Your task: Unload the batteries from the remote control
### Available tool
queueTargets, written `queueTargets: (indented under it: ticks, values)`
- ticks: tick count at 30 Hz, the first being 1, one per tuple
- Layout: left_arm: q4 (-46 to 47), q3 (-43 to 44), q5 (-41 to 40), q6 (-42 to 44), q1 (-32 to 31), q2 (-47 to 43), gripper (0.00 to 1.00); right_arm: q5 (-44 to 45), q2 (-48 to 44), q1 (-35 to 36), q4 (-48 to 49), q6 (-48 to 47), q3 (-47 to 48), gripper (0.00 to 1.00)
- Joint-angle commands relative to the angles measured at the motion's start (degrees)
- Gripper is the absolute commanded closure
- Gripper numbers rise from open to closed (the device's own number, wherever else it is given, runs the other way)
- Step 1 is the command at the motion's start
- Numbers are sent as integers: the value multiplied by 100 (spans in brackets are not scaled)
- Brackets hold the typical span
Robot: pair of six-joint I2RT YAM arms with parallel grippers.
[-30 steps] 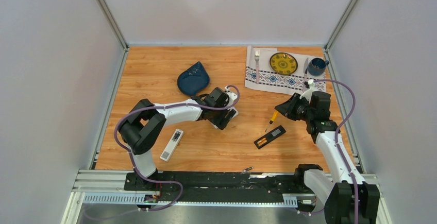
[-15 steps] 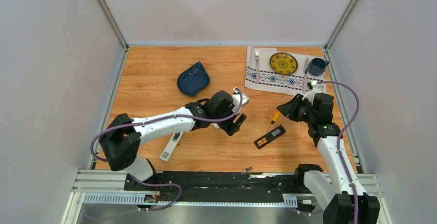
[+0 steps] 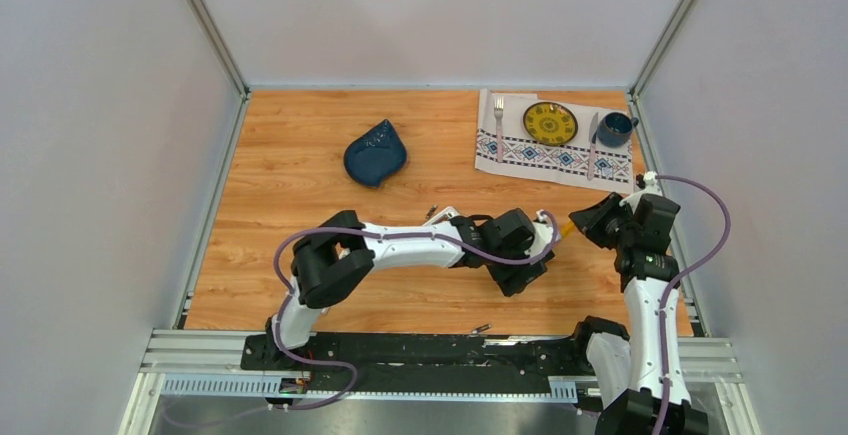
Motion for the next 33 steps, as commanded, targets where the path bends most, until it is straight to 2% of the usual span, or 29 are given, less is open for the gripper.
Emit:
queueTargets:
  ticks: [1, 8, 11, 12, 13, 16, 22, 27, 32, 33]
  values:
    - [-246, 517, -96, 150, -175, 471, 20, -209, -51, -69, -65, 39, 27, 100]
    - [-448, 518, -1167, 203, -237, 771, 26, -473, -7, -78, 93, 30, 71, 100]
    - [-387, 369, -1282, 247, -237, 737, 32, -543, 11, -86, 154, 30, 44, 100]
    - [-378, 324, -1274, 247, -228, 728, 37, -552, 11, -86, 163, 22, 36, 100]
    - [-378, 289, -1265, 247, -220, 693, 50, -569, 28, -86, 172, 22, 18, 100]
    - [-255, 35, -1134, 151, -167, 561, 74, -640, 46, -78, 233, 57, -17, 100]
    - [527, -1195, -808, -297, 228, -70, 77, -789, 195, -86, 401, 101, -105, 100]
    - [729, -2223, -975, -473, 510, -748, 78, -965, 406, -51, 716, 258, -228, 100]
    - [852, -3120, -1063, -895, 510, -1407, 76, -886, 643, 290, 945, 399, -263, 100]
    - [888, -3243, -1072, -974, 519, -1530, 72, -869, 687, 353, 1059, 426, -281, 100]
